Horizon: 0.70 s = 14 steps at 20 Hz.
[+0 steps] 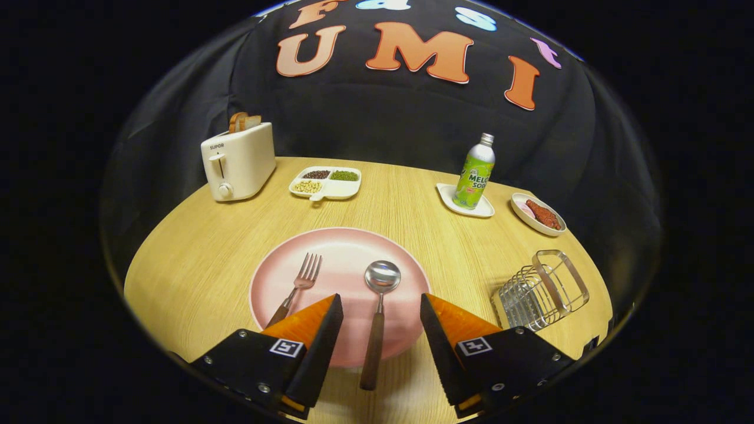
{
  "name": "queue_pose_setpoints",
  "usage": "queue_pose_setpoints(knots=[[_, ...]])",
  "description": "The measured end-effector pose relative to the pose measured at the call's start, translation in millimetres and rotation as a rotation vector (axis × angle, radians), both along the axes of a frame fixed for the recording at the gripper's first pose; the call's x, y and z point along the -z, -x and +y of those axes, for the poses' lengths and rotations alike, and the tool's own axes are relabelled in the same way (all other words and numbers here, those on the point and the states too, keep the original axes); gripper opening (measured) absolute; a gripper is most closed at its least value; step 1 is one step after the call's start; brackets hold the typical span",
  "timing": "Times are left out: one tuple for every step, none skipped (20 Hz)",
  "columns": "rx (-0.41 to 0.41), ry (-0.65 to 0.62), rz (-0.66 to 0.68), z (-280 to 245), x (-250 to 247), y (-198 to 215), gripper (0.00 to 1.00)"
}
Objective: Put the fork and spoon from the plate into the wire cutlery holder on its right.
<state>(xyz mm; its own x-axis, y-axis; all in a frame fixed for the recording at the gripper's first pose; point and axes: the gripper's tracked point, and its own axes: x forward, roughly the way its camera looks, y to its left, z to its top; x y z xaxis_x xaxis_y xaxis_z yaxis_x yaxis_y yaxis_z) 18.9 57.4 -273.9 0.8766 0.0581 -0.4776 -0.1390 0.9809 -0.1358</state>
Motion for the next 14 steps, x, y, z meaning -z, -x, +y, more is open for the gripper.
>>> queue_pose_setpoints(knots=[[-0.001, 0.002, 0.010, 2, 4, 0, 0.78], [-0.001, 0.004, 0.020, 3, 7, 1, 0.76], [-0.001, 0.007, 0.028, 4, 10, 0, 0.71], [-0.001, 0.013, 0.034, 4, 12, 0, 0.69], [0.001, 0.018, 0.041, 4, 14, -1, 0.63], [0.001, 0.021, 0.049, 5, 16, -1, 0.58], [0.006, 0.024, 0.057, 3, 19, -1, 0.53], [0.010, 0.024, 0.067, 2, 21, -1, 0.49], [0.017, 0.021, 0.077, 2, 23, -1, 0.41], [0.021, 0.018, 0.087, 1, 26, -1, 0.39], [0.029, 0.018, 0.097, -2, 28, -2, 0.37], [0.034, 0.016, 0.107, -3, 31, -2, 0.37], [0.035, 0.012, 0.115, -2, 33, -3, 0.37], [0.037, 0.011, 0.120, -2, 34, -3, 0.37]])
